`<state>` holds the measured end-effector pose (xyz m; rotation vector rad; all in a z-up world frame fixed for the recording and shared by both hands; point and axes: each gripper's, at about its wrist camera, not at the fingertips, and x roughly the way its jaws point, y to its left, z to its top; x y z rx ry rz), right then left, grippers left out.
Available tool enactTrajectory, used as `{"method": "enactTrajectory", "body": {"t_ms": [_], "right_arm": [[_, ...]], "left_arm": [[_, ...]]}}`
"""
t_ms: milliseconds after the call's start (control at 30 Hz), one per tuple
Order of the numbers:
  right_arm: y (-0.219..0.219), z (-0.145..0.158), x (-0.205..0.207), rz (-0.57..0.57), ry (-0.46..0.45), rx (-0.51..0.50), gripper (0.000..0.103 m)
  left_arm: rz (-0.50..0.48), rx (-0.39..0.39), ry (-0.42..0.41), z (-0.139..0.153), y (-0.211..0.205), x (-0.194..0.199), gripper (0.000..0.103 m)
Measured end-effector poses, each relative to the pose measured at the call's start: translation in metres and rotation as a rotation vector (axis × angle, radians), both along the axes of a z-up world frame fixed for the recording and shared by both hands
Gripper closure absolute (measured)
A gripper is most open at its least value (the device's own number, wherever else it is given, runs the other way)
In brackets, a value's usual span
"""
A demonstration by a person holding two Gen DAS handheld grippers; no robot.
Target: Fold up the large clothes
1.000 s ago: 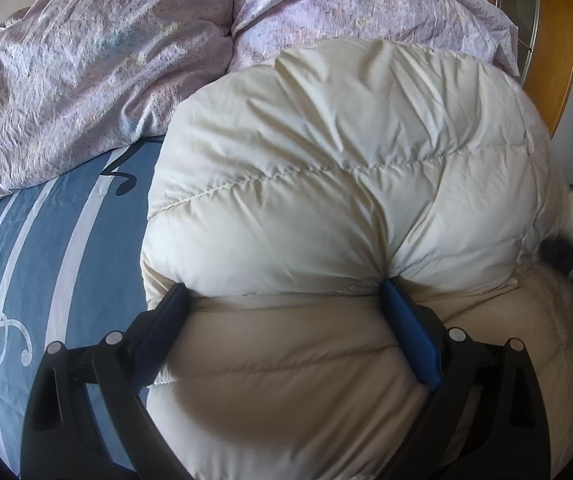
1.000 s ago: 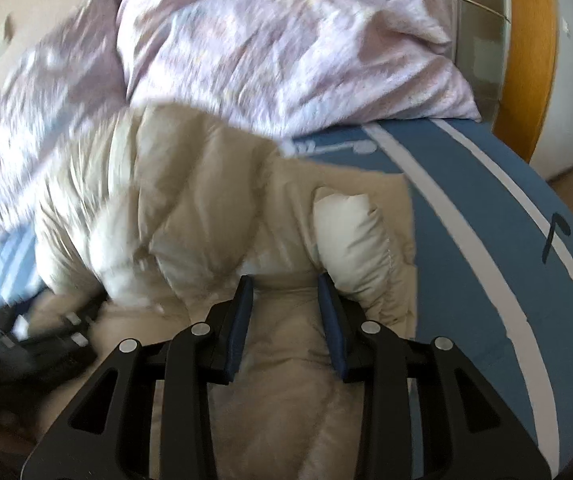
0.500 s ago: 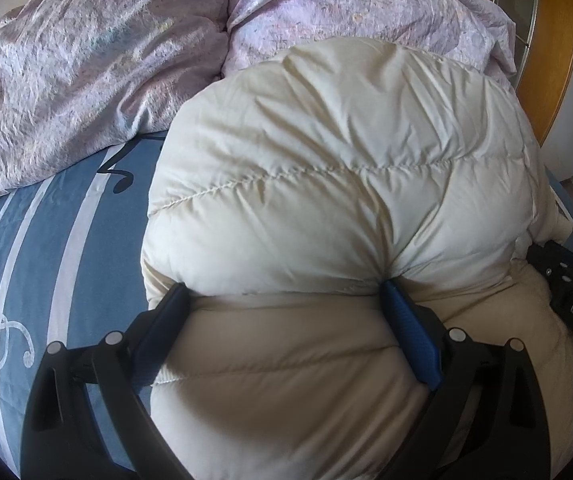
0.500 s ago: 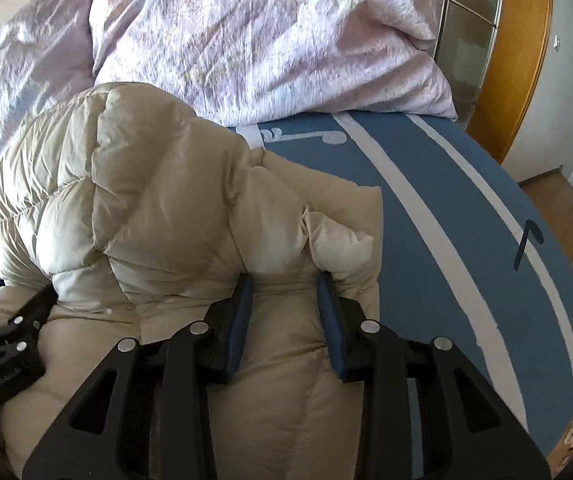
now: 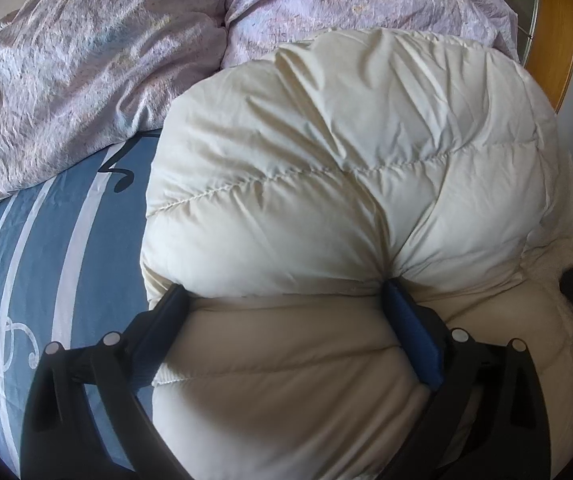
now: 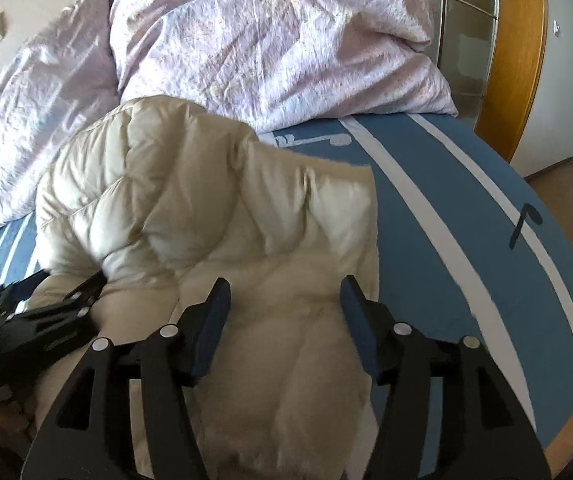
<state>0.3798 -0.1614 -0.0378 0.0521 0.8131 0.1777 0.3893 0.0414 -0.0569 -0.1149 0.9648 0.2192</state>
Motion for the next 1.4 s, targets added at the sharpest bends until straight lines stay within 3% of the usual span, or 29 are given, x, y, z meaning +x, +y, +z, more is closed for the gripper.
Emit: {"method": "enactTrajectory", "body": {"t_ms": [200, 333, 400, 500, 667, 800, 1000, 1233, 1400], "right_arm": [[0.000, -0.028, 0.002, -0.006, 0.068, 0.005, 0.044], [-0.002, -0.024, 0.009, 0.007, 0.116, 0.022, 0.041], [-0.007, -0.018, 0.010, 0.014, 0.134, 0.038, 0.037], [-0.017, -0.006, 0.005, 0.008, 0.145, 0.065, 0.022], [-0.031, 0.005, 0.003, 0.013, 0.160, 0.106, 0.013], [-0.043, 0.000, 0.013, 0.023, 0.234, 0.220, 0.008], [-0.040, -0.031, 0.037, 0.044, 0.418, 0.329, 0.008], [-0.030, -0.044, 0.045, 0.077, 0.470, 0.396, 0.007], [-0.024, -0.044, 0.049, 0.108, 0.467, 0.379, 0.008]], "left_arm": [[-0.007, -0.005, 0.006, 0.001, 0.000, -0.001, 0.005], [-0.021, -0.011, 0.024, 0.005, 0.002, -0.003, 0.005], [-0.028, -0.023, 0.029, 0.009, 0.005, -0.007, 0.005], [-0.024, -0.053, 0.022, 0.019, 0.012, -0.018, 0.005], [-0.033, -0.057, 0.006, 0.032, 0.016, -0.034, 0.006], [-0.070, -0.031, 0.013, 0.034, 0.010, -0.044, 0.006], [-0.054, -0.055, 0.036, 0.026, 0.013, -0.048, 0.006], [-0.036, -0.061, 0.049, 0.022, 0.017, -0.051, 0.005], [-0.025, -0.069, 0.054, 0.020, 0.020, -0.052, 0.005]]}}
